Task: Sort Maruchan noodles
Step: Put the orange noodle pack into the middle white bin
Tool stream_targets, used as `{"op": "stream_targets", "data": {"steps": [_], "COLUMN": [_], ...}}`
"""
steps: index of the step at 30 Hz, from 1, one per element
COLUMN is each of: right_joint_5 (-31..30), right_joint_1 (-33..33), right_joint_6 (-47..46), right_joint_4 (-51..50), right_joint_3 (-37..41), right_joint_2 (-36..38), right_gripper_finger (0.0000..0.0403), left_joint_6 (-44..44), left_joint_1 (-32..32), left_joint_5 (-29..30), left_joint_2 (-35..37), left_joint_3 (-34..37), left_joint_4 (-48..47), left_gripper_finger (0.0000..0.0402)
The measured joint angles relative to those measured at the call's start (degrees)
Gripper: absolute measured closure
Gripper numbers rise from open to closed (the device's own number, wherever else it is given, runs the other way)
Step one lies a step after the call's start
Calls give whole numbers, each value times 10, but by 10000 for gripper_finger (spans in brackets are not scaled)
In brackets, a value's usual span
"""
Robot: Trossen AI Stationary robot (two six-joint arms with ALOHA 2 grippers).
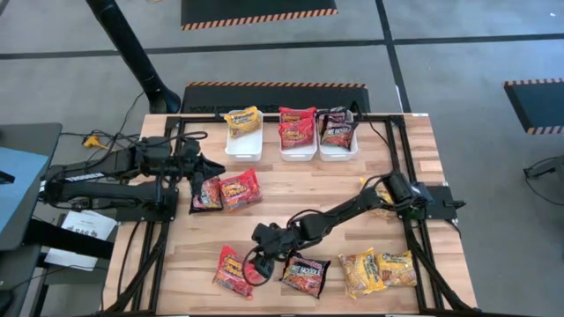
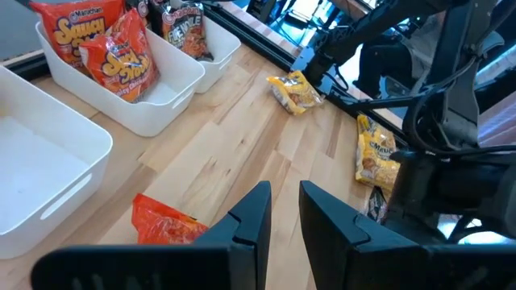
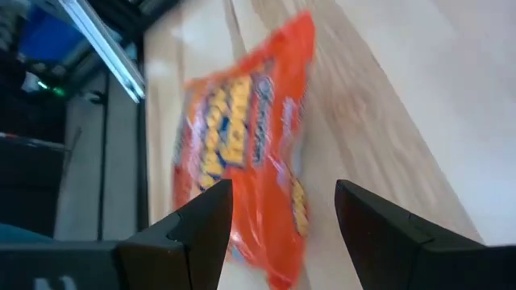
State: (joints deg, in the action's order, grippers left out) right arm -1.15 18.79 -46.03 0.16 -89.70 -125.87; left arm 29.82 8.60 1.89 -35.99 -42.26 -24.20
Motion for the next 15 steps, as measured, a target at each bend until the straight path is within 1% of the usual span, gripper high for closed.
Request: {"op": "stream_targets", "data": {"steps": [8,10,14,15], "right_joint_5": [7,9,14,14], "right_joint_1": [1,3,2,2], "right_joint_6": [-3,-5,-5,-4], "right_joint_4": [32,25,42,27], "right_joint_3": [-5,-5,-30,-33], "right_joint_2": [-22,-26,-47,-48], "right_gripper_finger": [159,159,159,159], "left_joint_6": [0,0,0,0], "left_joint_1": [0,0,0,0], "left_joint_5": [0,0,0,0], "left_joint_2": [0,0,0,0], "left_joint_3": [0,0,0,0], "left_joint_4": [-9,-10,-9,-10], "left_gripper_finger": [347,347,347,347]}}
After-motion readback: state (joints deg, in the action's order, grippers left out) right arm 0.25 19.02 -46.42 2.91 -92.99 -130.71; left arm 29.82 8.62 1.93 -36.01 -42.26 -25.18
